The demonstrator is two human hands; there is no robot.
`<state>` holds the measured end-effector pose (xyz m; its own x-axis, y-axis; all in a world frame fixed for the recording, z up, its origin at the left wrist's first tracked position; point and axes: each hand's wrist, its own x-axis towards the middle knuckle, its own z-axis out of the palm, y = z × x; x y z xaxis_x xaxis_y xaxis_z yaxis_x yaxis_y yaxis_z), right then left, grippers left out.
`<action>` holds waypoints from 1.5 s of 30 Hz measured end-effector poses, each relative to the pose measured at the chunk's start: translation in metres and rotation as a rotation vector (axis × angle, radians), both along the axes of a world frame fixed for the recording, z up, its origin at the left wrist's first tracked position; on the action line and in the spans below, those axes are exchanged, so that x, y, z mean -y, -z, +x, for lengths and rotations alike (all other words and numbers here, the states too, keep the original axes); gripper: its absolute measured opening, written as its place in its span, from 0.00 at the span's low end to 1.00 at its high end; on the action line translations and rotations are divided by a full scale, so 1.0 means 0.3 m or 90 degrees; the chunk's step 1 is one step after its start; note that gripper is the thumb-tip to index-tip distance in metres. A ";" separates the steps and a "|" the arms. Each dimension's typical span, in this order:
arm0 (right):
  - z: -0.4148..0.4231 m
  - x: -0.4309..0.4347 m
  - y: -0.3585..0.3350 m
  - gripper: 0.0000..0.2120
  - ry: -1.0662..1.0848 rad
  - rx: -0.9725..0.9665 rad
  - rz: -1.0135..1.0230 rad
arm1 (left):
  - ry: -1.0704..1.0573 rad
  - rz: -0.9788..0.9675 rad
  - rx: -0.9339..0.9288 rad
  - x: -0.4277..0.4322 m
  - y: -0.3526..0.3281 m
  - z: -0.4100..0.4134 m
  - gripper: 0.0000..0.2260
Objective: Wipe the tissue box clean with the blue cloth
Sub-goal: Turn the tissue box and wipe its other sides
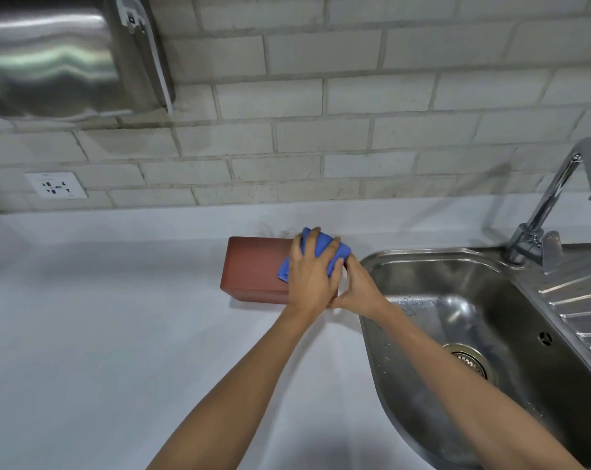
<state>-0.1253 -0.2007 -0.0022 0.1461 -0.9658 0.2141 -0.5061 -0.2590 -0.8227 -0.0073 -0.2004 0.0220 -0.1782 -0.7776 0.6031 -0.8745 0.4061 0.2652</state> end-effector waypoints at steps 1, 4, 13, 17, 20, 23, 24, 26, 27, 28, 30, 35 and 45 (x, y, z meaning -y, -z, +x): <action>-0.003 0.003 0.006 0.39 -0.004 0.004 0.004 | 0.024 0.005 0.020 -0.017 0.019 0.003 0.19; -0.005 0.000 0.007 0.47 -0.005 0.025 0.005 | 0.075 -0.011 0.018 -0.041 0.069 0.086 0.18; -0.004 -0.007 0.020 0.50 0.008 0.004 -0.003 | -0.262 0.051 -0.287 0.044 0.044 0.279 0.25; 0.010 -0.009 0.021 0.51 0.033 0.006 -0.023 | -0.190 0.017 -0.190 -0.001 0.036 0.105 0.20; 0.023 -0.020 0.013 0.39 0.019 0.051 -0.037 | -0.028 0.027 -0.066 -0.077 0.064 0.001 0.21; 0.035 -0.038 0.011 0.37 0.018 0.086 -0.028 | 0.053 0.000 0.012 -0.077 0.088 0.036 0.20; 0.037 -0.045 0.008 0.41 0.027 0.073 -0.029 | 0.056 -0.001 0.004 -0.066 0.092 0.061 0.20; 0.046 -0.059 0.006 0.49 0.061 0.021 -0.044 | 0.010 0.022 -0.066 -0.053 0.092 0.112 0.21; 0.054 -0.068 0.006 0.50 0.081 -0.003 -0.053 | -0.034 0.045 -0.130 -0.051 0.090 0.135 0.21; 0.067 -0.079 0.008 0.51 0.096 -0.028 -0.064 | -0.082 0.067 -0.206 -0.051 0.086 0.153 0.22; 0.102 -0.096 0.011 0.51 0.120 -0.082 -0.086 | -0.175 0.099 -0.360 -0.051 0.082 0.170 0.24; 0.232 -0.120 0.056 0.45 0.223 -0.201 -0.233 | -0.284 0.253 -0.670 -0.129 0.023 0.114 0.29; 0.302 -0.165 0.125 0.48 0.152 -0.294 -0.367 | -0.297 0.449 -0.964 -0.167 0.002 0.211 0.41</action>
<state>-0.0347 -0.1513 -0.0398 0.1443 -0.7363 0.6610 -0.8609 -0.4228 -0.2830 0.0560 -0.1503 0.0215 0.4768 -0.7604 -0.4410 0.2959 -0.3336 0.8951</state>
